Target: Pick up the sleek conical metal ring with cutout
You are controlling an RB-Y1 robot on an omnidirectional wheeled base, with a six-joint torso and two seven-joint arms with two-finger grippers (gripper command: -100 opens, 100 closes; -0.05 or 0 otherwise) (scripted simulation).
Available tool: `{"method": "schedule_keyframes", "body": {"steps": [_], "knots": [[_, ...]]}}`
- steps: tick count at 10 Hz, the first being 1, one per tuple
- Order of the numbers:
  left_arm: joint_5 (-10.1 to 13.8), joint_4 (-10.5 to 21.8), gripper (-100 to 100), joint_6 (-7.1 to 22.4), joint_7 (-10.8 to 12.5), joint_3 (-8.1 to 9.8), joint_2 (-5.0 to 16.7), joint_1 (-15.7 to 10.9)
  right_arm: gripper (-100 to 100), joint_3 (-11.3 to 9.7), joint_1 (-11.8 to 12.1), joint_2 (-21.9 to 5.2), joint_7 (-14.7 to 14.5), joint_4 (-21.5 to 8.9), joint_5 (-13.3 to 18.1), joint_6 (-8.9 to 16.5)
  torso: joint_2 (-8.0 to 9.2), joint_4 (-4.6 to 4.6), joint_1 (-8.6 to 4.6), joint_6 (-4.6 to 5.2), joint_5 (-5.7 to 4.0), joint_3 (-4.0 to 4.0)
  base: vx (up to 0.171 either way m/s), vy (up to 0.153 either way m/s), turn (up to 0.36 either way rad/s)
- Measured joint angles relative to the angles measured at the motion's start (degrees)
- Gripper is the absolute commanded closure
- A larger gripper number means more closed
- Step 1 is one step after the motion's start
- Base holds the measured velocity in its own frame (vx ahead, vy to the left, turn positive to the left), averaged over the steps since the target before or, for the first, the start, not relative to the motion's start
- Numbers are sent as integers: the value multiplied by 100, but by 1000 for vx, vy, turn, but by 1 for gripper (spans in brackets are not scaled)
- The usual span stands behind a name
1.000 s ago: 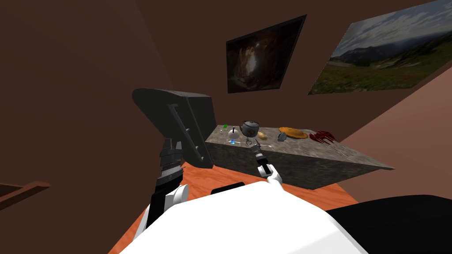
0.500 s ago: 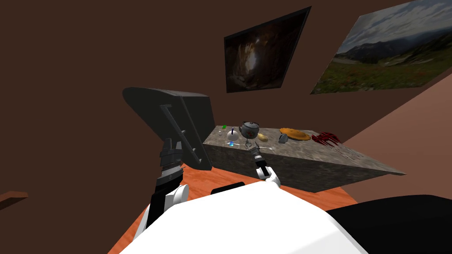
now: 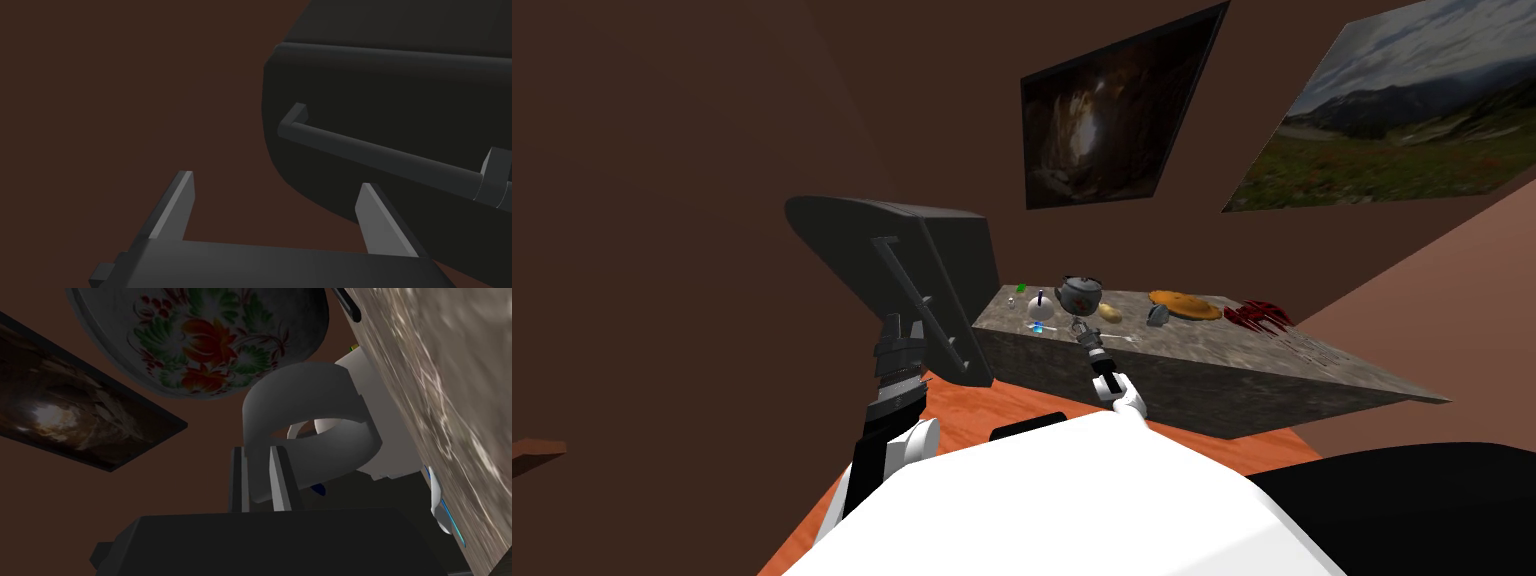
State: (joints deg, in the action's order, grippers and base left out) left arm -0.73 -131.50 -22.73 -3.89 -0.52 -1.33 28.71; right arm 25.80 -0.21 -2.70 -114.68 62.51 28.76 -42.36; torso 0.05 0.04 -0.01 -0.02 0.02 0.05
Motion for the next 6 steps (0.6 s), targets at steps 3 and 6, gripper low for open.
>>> {"method": "schedule_keyframes", "body": {"steps": [3,6], "knots": [[0,0,0,0,0,0,0,0,0,2,0,-6,-8,3,3,1,1,0,-5,-2,-6,0,0,0,0],[0,0,0,0,0,0,0,0,0,5,58,46,-49,-37,-1,-99,12,3,-13,-1,-9,7,-19,-11,-4]]}}
